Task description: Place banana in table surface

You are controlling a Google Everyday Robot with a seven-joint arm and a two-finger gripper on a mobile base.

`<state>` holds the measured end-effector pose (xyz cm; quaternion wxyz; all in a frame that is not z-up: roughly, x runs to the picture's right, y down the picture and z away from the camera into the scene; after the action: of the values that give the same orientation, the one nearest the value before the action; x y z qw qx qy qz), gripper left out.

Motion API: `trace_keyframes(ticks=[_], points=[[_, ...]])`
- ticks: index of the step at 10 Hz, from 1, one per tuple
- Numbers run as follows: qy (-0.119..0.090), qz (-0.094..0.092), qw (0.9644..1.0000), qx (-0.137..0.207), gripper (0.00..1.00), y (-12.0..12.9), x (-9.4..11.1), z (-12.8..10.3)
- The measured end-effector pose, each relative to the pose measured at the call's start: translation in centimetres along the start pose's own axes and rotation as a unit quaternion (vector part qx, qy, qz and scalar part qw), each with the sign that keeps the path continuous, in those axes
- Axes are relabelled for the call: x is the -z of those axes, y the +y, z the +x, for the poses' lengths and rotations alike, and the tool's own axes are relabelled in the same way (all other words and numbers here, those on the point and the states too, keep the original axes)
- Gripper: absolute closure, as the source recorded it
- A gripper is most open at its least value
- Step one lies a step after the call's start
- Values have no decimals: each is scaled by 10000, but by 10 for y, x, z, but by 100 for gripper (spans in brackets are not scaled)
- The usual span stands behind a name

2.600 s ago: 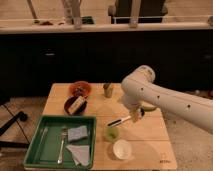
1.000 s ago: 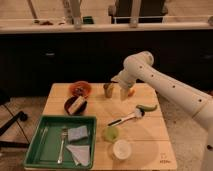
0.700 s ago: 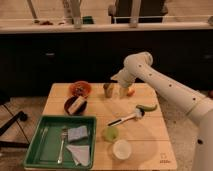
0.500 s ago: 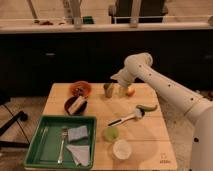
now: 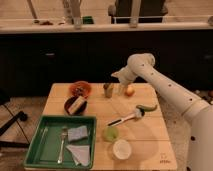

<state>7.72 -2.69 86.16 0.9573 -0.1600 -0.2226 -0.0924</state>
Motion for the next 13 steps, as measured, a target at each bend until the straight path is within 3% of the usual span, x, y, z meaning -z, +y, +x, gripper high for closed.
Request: trace_keyframes(ticks=[6,13], points=[[-51,-52,10000,-29,20,-11,-19,6],[-49,-250,9997,47,20,-14,-45,20]])
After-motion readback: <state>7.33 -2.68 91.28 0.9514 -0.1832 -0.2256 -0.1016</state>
